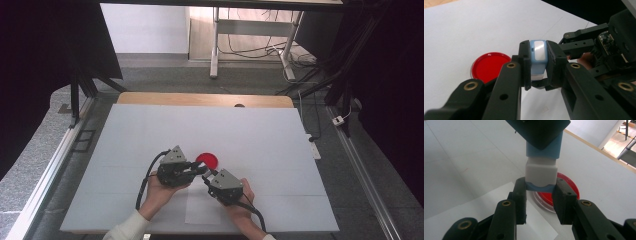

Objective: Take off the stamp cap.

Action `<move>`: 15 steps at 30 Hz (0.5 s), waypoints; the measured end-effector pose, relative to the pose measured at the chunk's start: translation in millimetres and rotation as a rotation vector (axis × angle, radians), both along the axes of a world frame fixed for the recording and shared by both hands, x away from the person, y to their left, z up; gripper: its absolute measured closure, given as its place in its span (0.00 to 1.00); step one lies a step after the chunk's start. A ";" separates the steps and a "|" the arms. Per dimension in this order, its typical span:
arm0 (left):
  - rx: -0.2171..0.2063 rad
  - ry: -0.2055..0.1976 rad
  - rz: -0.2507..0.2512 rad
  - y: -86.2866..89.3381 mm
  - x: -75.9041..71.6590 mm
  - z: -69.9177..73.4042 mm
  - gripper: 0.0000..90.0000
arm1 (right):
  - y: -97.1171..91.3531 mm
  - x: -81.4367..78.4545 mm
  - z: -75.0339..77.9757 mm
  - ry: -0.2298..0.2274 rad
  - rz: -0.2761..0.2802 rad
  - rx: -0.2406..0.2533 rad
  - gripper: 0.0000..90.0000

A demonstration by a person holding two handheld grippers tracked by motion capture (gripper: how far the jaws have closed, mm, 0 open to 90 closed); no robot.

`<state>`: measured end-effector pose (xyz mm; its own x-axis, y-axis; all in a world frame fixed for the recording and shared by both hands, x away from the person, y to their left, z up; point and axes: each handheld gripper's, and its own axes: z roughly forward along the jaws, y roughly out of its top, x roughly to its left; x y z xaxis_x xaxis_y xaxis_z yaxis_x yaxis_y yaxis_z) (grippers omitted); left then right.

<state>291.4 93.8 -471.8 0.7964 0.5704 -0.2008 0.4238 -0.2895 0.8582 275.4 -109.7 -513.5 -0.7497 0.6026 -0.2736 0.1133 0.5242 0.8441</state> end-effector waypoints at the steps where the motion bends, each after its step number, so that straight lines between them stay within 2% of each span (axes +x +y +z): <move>1: 0.001 0.001 0.000 -0.1 0.1 -0.1 0.84 | 0.1 -0.1 -0.1 0.001 -0.001 -0.001 0.72; 7: 0.005 0.004 0.000 -0.6 0.2 -1.1 0.84 | 0.3 0.1 -0.9 -0.002 0.001 -0.019 0.72; 15: 0.003 0.006 -0.002 0.1 0.5 -1.3 0.84 | 0.4 -0.2 -1.1 -0.003 0.002 -0.020 0.72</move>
